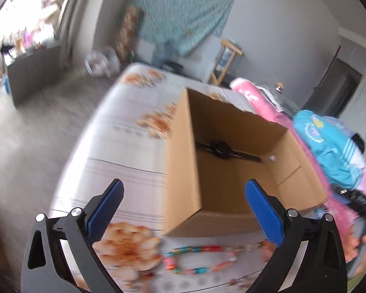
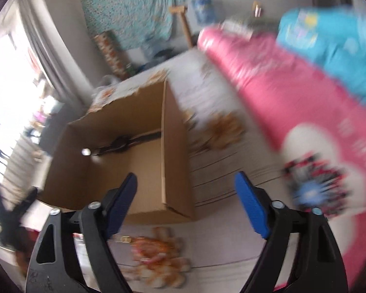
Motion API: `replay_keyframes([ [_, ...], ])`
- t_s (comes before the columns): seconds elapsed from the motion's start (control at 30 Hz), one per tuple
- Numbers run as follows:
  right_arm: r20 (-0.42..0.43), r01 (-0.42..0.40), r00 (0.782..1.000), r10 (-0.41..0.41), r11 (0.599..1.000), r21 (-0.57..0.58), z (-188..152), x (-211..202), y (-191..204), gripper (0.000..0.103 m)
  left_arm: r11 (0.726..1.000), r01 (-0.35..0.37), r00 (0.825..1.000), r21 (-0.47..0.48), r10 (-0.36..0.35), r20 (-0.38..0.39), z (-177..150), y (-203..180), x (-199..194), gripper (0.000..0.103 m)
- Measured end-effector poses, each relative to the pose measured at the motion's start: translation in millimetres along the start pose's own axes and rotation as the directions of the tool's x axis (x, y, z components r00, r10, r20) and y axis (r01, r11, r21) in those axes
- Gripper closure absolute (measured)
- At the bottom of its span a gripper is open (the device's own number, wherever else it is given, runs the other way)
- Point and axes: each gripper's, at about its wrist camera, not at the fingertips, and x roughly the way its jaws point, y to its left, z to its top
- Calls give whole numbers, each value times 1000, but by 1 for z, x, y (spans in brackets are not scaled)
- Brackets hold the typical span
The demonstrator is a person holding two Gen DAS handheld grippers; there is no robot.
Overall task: Organize jewelry
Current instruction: 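Move both grippers out of the box back toward the bead bracelet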
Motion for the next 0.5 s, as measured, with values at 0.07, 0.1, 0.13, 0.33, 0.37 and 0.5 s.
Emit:
replay_keyframes([
  [0.07,91,116,990,-108,989,-88,-8,-20,15,7,999,-37,999,25,38,-1,-6,5,-11,6],
  [0.1,121,159,982,-145,980,-119,-14,-27,20,7,998,-56,998,35,56,-5,-9,7,-16,6],
  [0.13,143,197,974,-175,968,-158,-21,-32,28,7,996,-73,997,43,74,-10,-15,10,-20,6],
  [0.33,126,135,986,-108,962,-236,-65,-31,50,7,995,-84,995,61,87,-50,-56,22,-29,6],
  [0.37,104,95,992,-69,961,-261,-76,-25,60,7,994,-87,994,70,91,-64,-63,21,-25,6],
  [0.5,22,25,1000,-19,940,-341,-102,-2,94,8,979,-122,981,166,145,-132,-78,0,4,6],
])
